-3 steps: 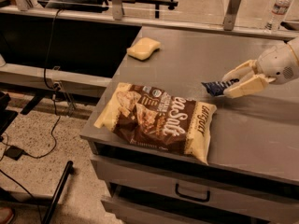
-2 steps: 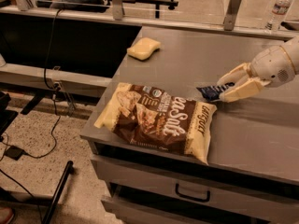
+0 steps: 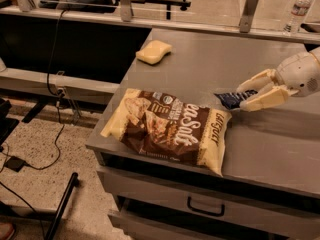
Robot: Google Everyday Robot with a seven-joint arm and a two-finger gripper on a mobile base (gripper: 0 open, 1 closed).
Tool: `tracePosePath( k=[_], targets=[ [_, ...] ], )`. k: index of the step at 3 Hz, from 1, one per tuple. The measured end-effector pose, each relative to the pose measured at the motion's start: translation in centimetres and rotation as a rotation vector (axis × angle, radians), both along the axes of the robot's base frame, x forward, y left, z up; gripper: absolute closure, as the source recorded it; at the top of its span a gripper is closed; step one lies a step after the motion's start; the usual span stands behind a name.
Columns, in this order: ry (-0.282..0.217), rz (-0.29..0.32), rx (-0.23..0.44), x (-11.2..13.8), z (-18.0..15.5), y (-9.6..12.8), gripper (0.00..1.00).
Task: Move rxbar blueberry near brown chip bag
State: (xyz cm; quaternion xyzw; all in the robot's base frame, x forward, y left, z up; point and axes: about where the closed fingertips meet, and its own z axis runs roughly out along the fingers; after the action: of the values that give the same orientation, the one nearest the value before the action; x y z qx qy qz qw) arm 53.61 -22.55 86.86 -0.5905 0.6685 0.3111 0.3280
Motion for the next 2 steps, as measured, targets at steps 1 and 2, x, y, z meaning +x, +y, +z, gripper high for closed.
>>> tracePosePath(
  k=[1, 2],
  targets=[
    [-0.016, 0.008, 0.056, -0.48, 0.84, -0.71, 1.00],
    [-0.024, 0.011, 0.090, -0.56, 1.36, -1.31, 1.00]
  ],
)
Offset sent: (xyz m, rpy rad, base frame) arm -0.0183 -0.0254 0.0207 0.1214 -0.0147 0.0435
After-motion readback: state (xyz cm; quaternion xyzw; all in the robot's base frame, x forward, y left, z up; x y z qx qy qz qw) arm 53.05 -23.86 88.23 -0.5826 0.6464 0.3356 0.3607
